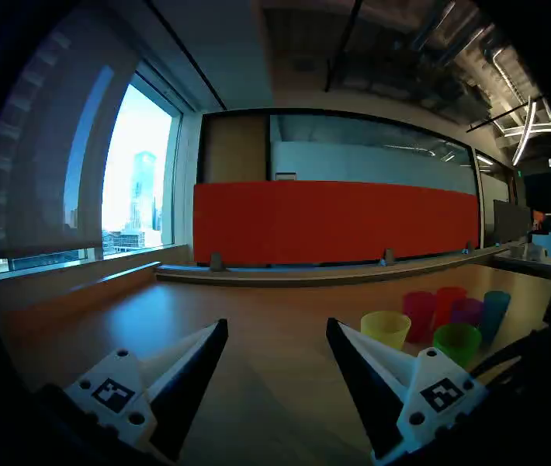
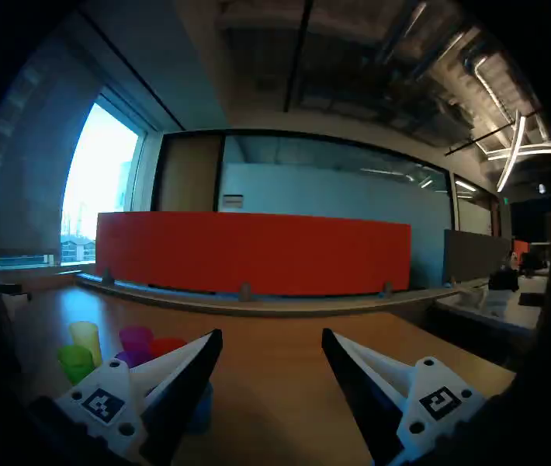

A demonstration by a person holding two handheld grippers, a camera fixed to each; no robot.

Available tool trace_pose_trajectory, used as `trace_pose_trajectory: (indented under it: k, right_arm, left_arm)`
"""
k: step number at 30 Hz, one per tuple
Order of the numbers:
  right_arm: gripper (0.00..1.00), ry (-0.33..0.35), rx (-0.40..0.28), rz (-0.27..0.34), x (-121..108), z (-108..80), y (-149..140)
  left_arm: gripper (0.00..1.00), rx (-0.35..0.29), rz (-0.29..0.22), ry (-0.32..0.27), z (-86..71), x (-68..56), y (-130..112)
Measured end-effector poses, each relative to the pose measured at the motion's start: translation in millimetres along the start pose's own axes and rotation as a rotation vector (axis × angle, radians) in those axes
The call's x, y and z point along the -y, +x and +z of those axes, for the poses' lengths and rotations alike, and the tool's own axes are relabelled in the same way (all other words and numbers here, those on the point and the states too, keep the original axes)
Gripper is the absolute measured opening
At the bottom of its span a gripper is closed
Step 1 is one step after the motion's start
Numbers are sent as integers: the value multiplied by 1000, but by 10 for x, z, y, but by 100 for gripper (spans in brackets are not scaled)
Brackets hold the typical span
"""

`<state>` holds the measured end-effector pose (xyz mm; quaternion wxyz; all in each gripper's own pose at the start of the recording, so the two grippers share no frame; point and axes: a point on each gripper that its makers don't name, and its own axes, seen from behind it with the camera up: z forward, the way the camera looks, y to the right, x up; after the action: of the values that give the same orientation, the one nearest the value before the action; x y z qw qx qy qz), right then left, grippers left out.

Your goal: Pour water

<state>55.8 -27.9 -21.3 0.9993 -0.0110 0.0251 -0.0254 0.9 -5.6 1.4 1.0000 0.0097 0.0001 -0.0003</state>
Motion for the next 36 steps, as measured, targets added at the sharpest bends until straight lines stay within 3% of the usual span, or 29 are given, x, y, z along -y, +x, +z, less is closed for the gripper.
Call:
trace_pose_trajectory:
  k: [8, 14, 26, 36]
  right_arm:
    - [99, 14, -35, -5, 102, 138, -48]
    - [99, 26, -17, 4, 149, 219, -150]
    - [99, 0, 20, 37, 17, 396, -271]
    - [99, -12, 42, 39, -141, 351, -393]
  left_arm:
    - [94, 0, 0, 0, -1, 2, -1]
    - [94, 0, 0, 0, 0, 2, -1]
    - [94, 0, 0, 0, -1, 6, 4]
    - [94, 0, 0, 0, -3, 5, 3]
